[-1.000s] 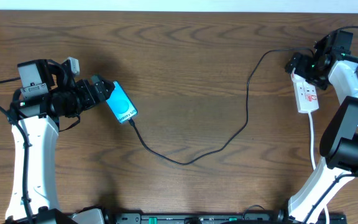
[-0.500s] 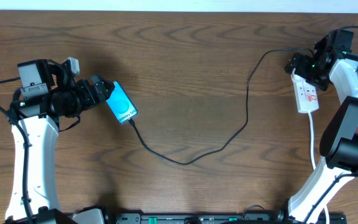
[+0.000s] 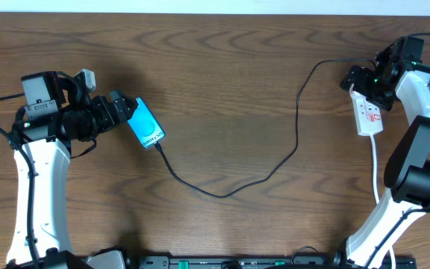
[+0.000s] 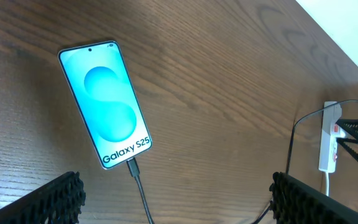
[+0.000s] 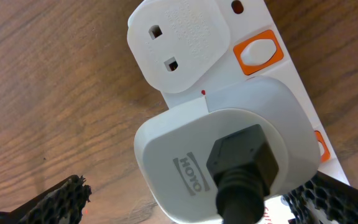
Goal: Plug charger to phone and switch on socket
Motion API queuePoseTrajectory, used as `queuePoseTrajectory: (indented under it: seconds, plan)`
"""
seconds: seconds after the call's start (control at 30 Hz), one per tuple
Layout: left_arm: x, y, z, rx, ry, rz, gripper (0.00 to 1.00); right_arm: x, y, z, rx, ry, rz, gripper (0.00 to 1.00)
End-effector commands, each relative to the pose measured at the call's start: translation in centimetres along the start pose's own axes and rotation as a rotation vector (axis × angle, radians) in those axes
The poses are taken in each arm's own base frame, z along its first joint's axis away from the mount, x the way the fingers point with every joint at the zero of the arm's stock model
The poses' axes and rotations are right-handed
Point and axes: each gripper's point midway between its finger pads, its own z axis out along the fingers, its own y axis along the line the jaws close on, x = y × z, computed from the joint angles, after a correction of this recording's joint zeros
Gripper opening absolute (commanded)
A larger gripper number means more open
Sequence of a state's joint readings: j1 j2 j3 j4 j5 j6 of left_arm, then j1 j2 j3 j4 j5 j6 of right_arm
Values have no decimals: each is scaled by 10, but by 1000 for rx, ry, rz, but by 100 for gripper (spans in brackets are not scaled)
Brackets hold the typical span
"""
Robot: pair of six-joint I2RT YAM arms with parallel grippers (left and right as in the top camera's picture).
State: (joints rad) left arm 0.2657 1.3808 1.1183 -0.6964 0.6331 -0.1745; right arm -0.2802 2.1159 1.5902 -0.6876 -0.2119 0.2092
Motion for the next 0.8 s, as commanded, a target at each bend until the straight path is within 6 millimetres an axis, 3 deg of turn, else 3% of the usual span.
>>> queuePoseTrajectory:
  seconds: [0.0, 0.2, 0.77]
  plan:
    - [3, 3, 2, -2, 10, 14, 95, -2, 22, 4, -75, 3, -43, 99]
    - [3, 3, 2, -2, 10, 14, 95, -7, 6, -5, 25, 1, -53, 99]
    - [3, 3, 2, -3, 13, 12, 95, -13, 6, -12, 25, -4, -60, 99]
